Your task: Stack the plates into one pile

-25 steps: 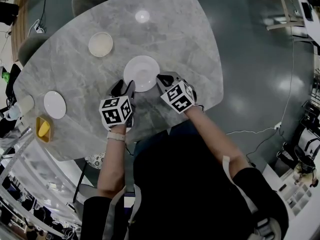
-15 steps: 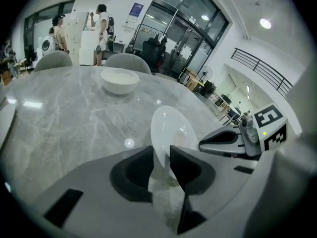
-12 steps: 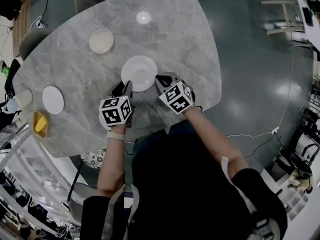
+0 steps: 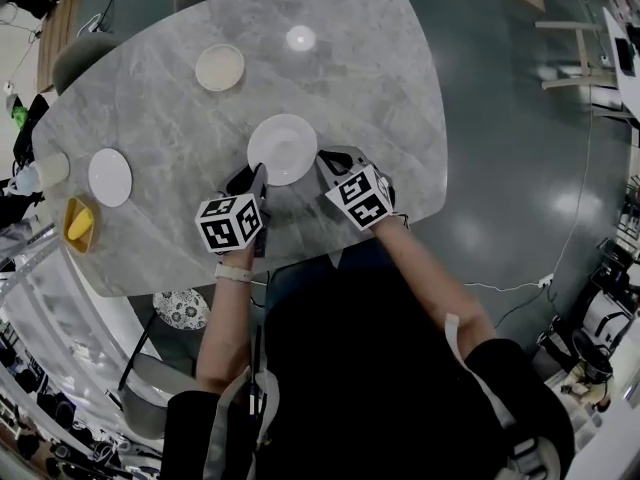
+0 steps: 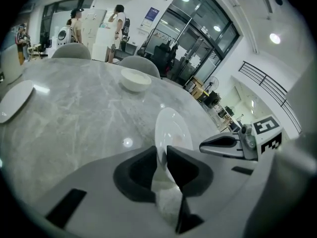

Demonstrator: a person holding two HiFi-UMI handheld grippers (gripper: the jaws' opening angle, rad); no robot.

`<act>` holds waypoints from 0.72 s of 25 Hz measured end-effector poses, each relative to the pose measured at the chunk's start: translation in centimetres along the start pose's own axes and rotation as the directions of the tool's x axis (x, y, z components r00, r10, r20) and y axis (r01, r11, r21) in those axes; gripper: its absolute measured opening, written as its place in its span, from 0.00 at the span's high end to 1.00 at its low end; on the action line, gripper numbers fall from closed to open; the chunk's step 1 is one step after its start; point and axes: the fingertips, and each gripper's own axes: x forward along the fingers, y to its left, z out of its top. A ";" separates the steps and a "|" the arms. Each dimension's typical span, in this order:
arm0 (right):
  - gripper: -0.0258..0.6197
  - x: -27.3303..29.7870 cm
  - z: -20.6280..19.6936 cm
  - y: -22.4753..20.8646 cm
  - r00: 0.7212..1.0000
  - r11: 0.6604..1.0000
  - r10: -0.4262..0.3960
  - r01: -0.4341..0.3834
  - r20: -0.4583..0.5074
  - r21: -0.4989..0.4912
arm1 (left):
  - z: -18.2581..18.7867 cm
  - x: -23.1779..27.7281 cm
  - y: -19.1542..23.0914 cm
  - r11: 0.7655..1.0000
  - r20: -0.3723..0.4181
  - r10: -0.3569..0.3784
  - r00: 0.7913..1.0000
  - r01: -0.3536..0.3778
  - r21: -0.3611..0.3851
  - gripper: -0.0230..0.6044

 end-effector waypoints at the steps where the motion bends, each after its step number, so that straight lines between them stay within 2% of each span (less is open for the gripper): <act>1: 0.93 0.0 0.2 0.1 1.000 1.000 0.004 -0.004 0.002 -0.008 | -0.1 -0.3 0.1 1.000 0.008 0.001 1.000 -0.001 -0.011 0.85; 6: 0.93 0.1 0.8 1.4 1.000 0.999 0.023 -0.023 0.005 -0.043 | -1.1 -2.3 0.5 0.995 0.054 -0.012 0.998 0.017 -0.097 0.88; 11: 0.93 0.6 1.0 3.5 0.999 0.996 0.053 -0.053 -0.002 -0.071 | -2.1 -4.3 1.2 0.989 0.094 -0.018 0.995 0.031 -0.141 0.90; 18: 0.93 1.4 1.6 6.8 0.996 0.988 0.089 -0.091 -0.025 -0.124 | -4.4 -7.4 3.1 0.978 0.121 0.027 0.992 -0.001 -0.210 0.90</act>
